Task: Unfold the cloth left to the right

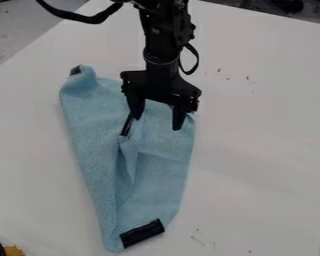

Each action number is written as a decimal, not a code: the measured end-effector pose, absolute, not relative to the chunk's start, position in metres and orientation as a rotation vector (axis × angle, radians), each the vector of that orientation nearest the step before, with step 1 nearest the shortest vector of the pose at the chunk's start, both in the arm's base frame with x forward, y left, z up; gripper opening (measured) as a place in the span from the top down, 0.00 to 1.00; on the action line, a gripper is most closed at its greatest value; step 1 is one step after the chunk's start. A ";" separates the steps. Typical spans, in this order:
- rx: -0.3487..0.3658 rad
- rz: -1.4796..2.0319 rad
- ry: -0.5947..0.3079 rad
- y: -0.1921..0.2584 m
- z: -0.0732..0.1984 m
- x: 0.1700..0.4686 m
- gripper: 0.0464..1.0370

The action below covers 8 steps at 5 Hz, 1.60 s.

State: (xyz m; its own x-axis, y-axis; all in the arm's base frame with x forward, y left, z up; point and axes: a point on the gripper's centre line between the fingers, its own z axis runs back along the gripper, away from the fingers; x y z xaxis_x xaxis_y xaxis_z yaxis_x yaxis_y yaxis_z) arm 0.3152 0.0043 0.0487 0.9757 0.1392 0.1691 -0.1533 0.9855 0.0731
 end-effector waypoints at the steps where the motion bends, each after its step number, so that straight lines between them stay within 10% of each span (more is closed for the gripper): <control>1: 0.090 0.145 -0.131 0.004 0.039 0.312 0.04; 6: 0.083 0.174 -0.131 0.051 0.030 0.302 0.09; 8: 0.064 0.155 -0.122 0.048 0.019 0.304 0.64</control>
